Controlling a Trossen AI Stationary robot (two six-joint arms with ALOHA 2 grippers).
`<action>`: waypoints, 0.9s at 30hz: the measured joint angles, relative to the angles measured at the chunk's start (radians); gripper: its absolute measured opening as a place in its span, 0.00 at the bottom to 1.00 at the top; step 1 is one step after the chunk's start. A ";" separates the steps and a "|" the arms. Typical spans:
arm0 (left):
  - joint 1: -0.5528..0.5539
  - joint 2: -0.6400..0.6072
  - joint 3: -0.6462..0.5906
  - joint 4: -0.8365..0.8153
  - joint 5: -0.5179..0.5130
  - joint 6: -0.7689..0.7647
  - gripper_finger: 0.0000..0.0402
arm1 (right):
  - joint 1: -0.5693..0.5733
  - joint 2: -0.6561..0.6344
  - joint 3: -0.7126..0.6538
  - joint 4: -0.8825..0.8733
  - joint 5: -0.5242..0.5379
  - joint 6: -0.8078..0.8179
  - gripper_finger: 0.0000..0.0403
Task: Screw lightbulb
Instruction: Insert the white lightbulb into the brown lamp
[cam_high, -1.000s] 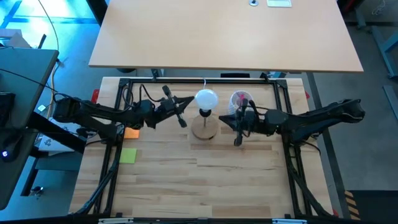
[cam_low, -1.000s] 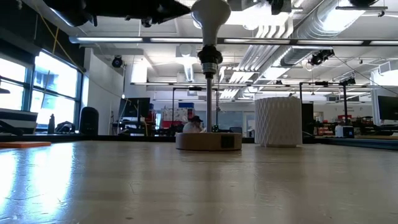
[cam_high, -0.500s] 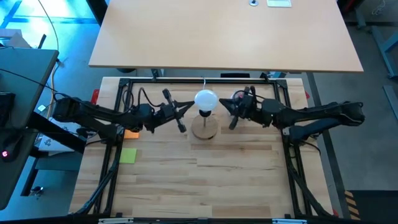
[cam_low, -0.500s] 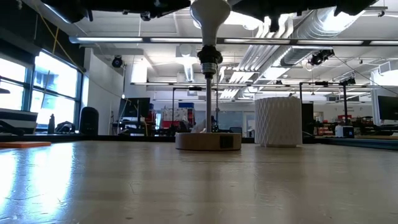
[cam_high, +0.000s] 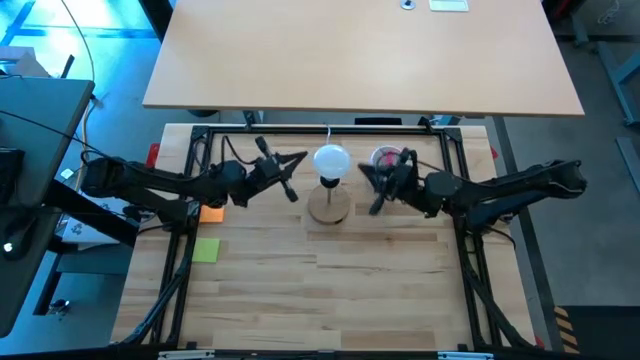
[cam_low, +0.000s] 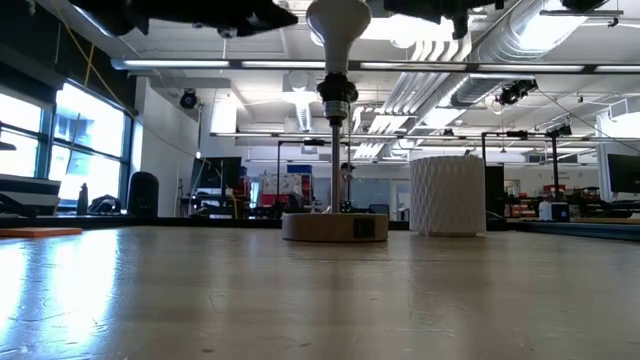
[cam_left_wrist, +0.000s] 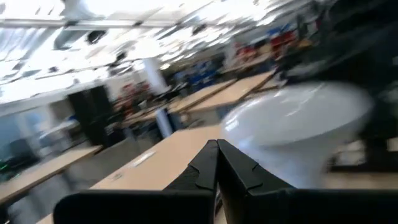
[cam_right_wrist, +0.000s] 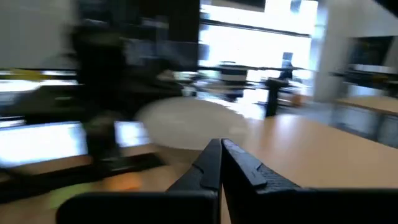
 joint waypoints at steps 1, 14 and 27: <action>-0.012 -0.006 0.000 -0.002 0.016 0.001 0.00 | -0.020 0.002 0.000 0.000 0.008 -0.006 0.00; 0.017 0.055 0.000 0.052 0.050 -0.033 0.00 | -0.079 0.024 0.000 -0.007 -0.318 0.063 0.00; -0.025 0.048 0.000 0.082 -0.041 0.043 0.00 | -0.080 0.003 0.000 -0.027 -0.014 0.022 0.00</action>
